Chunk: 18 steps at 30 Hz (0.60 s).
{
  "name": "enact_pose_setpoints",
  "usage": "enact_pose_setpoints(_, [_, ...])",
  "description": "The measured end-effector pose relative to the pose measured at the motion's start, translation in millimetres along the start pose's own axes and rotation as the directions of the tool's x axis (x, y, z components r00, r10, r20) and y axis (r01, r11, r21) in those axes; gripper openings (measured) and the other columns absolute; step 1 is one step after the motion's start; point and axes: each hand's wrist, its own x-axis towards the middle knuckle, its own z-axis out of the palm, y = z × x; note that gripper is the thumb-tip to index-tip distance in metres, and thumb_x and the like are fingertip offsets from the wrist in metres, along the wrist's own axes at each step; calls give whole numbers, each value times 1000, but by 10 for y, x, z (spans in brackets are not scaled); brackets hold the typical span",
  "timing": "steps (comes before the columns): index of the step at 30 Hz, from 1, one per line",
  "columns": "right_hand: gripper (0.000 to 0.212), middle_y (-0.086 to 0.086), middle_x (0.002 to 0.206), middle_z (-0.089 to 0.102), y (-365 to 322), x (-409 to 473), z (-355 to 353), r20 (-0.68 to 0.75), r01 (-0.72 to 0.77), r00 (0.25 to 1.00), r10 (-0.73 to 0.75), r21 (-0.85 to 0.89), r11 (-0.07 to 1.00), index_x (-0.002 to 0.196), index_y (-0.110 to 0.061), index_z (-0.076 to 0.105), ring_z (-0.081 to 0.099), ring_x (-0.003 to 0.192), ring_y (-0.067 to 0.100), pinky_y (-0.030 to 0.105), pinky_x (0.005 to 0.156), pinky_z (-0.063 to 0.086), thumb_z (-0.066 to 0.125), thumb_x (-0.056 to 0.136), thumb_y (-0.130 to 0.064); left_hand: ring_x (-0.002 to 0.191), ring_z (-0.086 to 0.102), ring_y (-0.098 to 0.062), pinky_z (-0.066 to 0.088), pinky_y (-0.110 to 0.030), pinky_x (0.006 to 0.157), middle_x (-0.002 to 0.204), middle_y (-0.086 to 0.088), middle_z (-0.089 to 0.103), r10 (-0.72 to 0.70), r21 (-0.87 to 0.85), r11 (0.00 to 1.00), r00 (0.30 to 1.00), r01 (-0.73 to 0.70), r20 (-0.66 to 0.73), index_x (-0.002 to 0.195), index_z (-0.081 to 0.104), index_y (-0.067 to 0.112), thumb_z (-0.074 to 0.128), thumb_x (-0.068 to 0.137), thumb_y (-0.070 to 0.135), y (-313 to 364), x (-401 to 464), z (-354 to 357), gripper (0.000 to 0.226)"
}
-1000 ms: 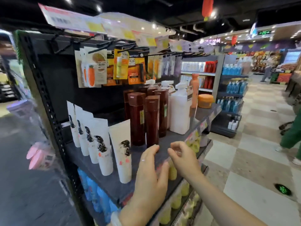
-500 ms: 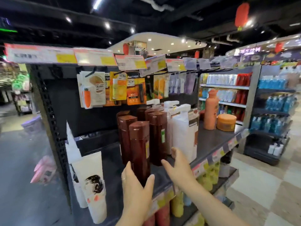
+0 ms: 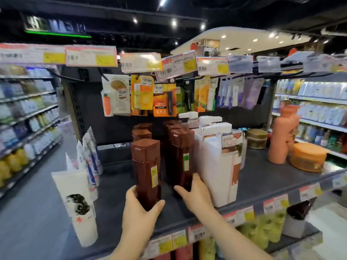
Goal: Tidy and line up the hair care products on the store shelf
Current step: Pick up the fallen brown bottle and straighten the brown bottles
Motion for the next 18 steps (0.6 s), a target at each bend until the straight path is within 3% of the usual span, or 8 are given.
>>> enact_pose_setpoints(3, [57, 11, 128, 56, 46, 69, -43, 55, 37, 998, -36, -8, 999, 126, -8, 41, 54, 118, 28, 35, 96, 46, 64, 83, -36, 98, 54, -10, 40, -23, 82, 109, 10, 55, 7, -4, 1000, 995, -8, -101, 123, 35, 29, 82, 68, 19, 40, -28, 69, 73])
enact_pose_setpoints(6, [55, 13, 129, 55, 48, 103, -59, 106, 64, 992, -62, -12, 998, 127, -7, 40, 53, 118, 30, 35, 95, 45, 63, 85, -33, 108, 51, -7, 39, -24, 90, 113, 21, 49, 91, 111, 991, 982, -73, -164, 120, 31, 40, 83, 66, 20, 38, -106, 119, 78])
enact_pose_setpoints(10, [54, 14, 130, 53, 27, 48, -85, 132, 43, 990, -45, 17, 999, 127, -4, 38, 52, 119, 30, 35, 96, 43, 63, 86, -29, 136, 31, -17, 28, -35, 113, 144, -1, 32, 45, 230, 973, 954, 26, -297, 146, 17, 18, 82, 67, 30, 57, -298, 174, 103])
enact_pose_setpoints(12, [60, 16, 134, 49, 10, -14, -122, 142, 64, 988, -67, 28, 998, 131, -2, 33, 49, 123, 30, 34, 98, 41, 63, 86, -27, 138, 28, -19, 25, -36, 114, 147, -5, 29, 61, 236, 971, 918, 37, -393, 147, 17, 14, 77, 73, 28, 105, -481, 238, 96])
enact_pose_setpoints(15, [74, 14, 145, 36, 8, -220, -245, 127, 189, 973, -191, 26, 982, 144, -4, 15, 37, 133, 26, 30, 108, 31, 59, 88, -25, 127, 34, -13, 27, -30, 108, 130, 4, 35, 146, 262, 965, 886, -28, -440, 141, 30, 12, 73, 78, 18, 97, -781, 392, 77])
enact_pose_setpoints(18, [56, 4, 143, 36, 137, -598, -439, 165, 388, 900, -404, 124, 913, 142, -10, 28, 34, 134, 17, 19, 107, 24, 52, 92, -22, 118, 43, -14, 35, -34, 104, 121, 3, 42, 223, 276, 954, 887, -115, -404, 130, 45, 8, 71, 78, 6, 57, -1009, 582, 58])
